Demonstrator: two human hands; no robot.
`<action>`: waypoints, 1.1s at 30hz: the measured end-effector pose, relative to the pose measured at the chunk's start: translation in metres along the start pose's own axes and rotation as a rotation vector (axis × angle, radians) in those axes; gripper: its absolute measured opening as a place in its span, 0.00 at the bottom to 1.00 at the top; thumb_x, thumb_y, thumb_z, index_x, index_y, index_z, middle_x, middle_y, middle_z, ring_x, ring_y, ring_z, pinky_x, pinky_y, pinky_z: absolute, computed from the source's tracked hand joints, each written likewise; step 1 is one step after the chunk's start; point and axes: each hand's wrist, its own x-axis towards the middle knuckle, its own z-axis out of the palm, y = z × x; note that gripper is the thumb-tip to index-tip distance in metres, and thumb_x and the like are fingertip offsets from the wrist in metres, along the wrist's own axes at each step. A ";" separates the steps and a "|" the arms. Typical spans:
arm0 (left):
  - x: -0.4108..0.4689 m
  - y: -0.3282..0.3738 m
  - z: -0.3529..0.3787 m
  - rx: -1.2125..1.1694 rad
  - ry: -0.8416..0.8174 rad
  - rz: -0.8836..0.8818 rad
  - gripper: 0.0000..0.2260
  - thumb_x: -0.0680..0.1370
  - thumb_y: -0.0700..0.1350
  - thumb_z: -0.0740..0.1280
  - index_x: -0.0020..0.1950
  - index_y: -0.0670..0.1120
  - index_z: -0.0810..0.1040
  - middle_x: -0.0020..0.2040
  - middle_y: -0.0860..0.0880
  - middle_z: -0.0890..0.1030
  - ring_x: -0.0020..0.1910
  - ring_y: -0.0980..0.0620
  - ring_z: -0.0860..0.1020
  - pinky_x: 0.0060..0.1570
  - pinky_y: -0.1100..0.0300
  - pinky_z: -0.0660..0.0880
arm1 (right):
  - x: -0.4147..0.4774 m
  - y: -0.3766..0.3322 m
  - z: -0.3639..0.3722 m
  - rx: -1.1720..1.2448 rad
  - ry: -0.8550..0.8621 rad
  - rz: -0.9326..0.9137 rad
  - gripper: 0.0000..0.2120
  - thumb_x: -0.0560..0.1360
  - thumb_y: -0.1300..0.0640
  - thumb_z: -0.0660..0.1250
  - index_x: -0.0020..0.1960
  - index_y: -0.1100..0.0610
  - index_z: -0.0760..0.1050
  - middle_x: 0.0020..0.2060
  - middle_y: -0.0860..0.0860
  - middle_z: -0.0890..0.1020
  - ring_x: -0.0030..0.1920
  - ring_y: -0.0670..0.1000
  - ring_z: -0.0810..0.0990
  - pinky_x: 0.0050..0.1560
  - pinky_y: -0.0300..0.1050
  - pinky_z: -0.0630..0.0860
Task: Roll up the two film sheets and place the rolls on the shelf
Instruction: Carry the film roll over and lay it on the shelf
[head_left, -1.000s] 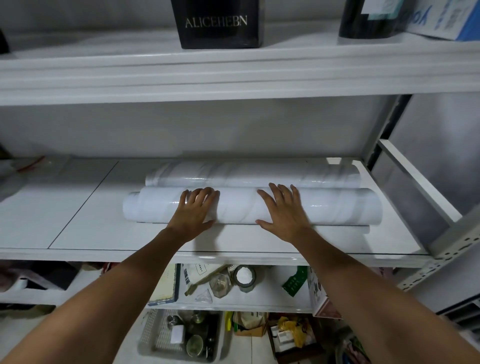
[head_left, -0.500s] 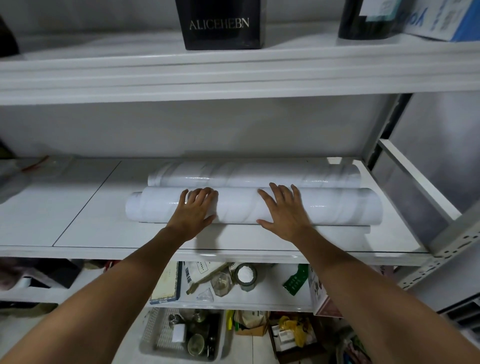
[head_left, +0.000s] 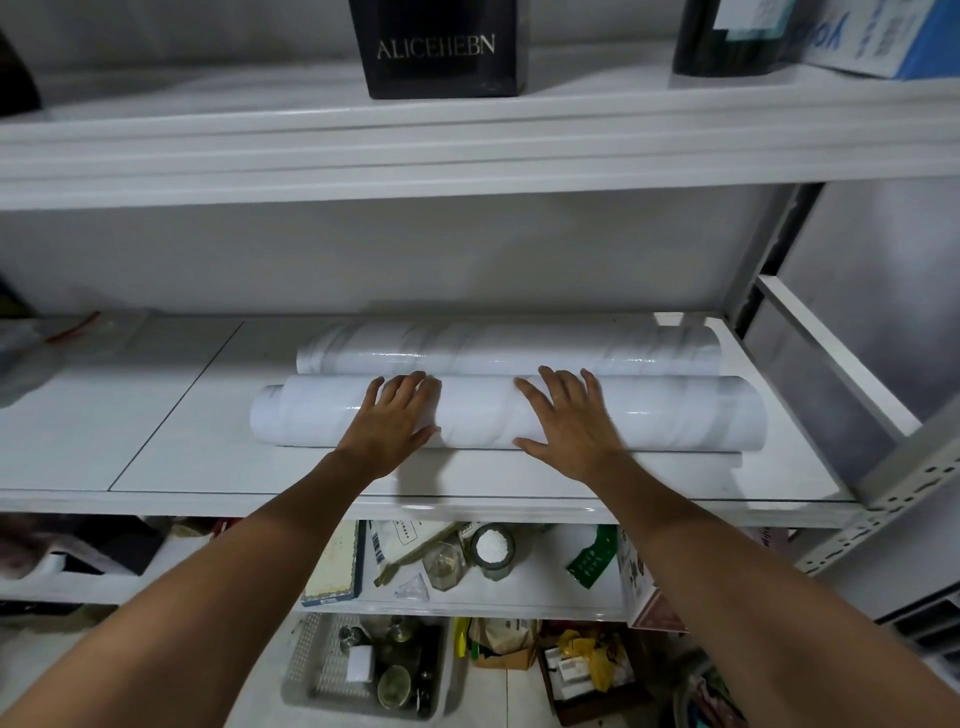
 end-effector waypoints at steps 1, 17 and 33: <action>0.000 0.000 0.001 -0.015 0.003 0.010 0.23 0.74 0.52 0.66 0.65 0.45 0.66 0.62 0.42 0.73 0.58 0.41 0.74 0.61 0.45 0.67 | 0.000 0.000 0.000 0.001 0.000 -0.001 0.36 0.69 0.36 0.66 0.70 0.54 0.65 0.66 0.60 0.71 0.63 0.61 0.71 0.66 0.63 0.61; 0.001 0.001 -0.008 0.002 -0.029 0.004 0.23 0.75 0.54 0.60 0.66 0.44 0.65 0.64 0.41 0.73 0.60 0.41 0.73 0.61 0.46 0.68 | -0.002 0.003 -0.005 -0.012 -0.021 -0.015 0.37 0.71 0.35 0.62 0.73 0.53 0.61 0.68 0.59 0.68 0.66 0.60 0.67 0.68 0.62 0.57; -0.009 0.019 -0.026 -0.018 -0.104 -0.054 0.25 0.77 0.55 0.49 0.67 0.41 0.68 0.63 0.41 0.74 0.59 0.42 0.75 0.60 0.48 0.70 | -0.012 -0.006 -0.022 0.055 0.044 0.034 0.34 0.68 0.37 0.68 0.67 0.54 0.70 0.63 0.59 0.74 0.60 0.60 0.74 0.64 0.61 0.64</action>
